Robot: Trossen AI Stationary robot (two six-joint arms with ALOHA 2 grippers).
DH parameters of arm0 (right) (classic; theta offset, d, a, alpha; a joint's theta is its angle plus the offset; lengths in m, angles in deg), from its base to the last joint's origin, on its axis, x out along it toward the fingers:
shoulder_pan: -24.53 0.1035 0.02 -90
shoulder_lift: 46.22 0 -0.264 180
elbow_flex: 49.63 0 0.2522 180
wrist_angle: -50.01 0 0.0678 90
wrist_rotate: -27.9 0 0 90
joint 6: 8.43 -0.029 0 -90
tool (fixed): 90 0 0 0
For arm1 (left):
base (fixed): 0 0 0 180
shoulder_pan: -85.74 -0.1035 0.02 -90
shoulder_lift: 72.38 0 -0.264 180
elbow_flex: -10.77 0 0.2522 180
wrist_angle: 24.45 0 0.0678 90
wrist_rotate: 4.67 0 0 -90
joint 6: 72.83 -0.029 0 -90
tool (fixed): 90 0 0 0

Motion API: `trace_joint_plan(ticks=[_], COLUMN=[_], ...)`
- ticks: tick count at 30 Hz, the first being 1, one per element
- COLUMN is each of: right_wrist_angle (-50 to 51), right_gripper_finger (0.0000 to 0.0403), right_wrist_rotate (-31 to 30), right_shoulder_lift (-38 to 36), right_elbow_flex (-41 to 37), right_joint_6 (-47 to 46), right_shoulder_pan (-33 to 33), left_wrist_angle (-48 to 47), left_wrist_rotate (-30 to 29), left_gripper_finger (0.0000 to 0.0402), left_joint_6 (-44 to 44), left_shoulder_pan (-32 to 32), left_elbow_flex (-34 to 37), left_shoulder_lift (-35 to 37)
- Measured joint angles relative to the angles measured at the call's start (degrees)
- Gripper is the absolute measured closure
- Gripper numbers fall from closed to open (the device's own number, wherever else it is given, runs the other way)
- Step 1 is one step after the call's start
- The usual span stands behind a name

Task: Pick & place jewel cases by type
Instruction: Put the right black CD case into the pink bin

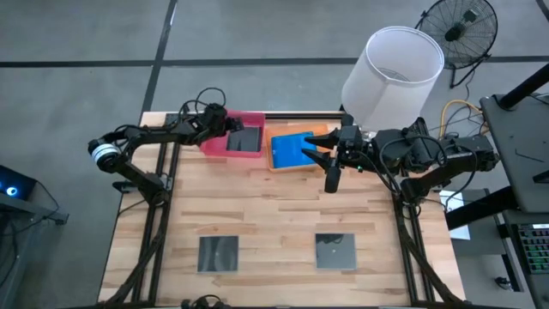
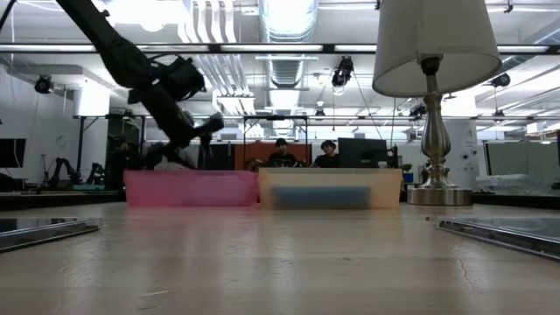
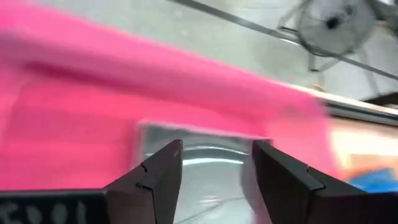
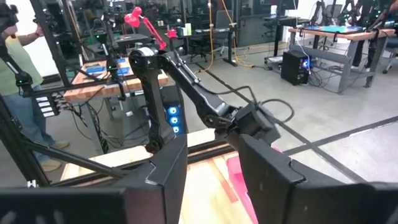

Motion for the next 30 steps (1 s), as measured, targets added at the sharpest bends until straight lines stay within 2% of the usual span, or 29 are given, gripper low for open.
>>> trace_joint_plan(ticks=[5,11,13,18,23,30], right_wrist_angle=[0.0,0.3,0.5,0.5,1.7,8.6], right_gripper_finger=[0.0264,0.0273,0.0276,0.0280,0.0276,0.0267], right_wrist_rotate=[0.0,0.0,0.0,0.0,0.1,0.1], right_shoulder_lift=[0.0,0.0,0.0,0.0,0.0,0.0], right_elbow_flex=[0.0,0.0,0.0,0.0,0.0,-0.3], right_joint_6=[0.0,0.0,0.0,-1.6,-3.4,-14.2], right_shoulder_pan=[0.0,0.0,0.0,0.0,0.0,0.1], left_wrist_angle=[0.1,0.0,0.0,0.0,-2.1,-2.3], left_wrist_rotate=[9.7,33.5,37.9,38.7,38.7,38.2], left_gripper_finger=[0.0227,0.0227,0.0227,0.0227,0.0227,0.0227], left_joint_6=[-5.6,-12.4,-12.9,-16.8,-17.0,-17.1], left_shoulder_pan=[0.0,0.8,2.1,8.1,13.9,22.8], left_elbow_flex=[-5.8,-11.8,-12.8,-12.5,-11.7,-11.4], left_shoulder_lift=[0.1,0.4,1.4,6.9,12.5,18.8])
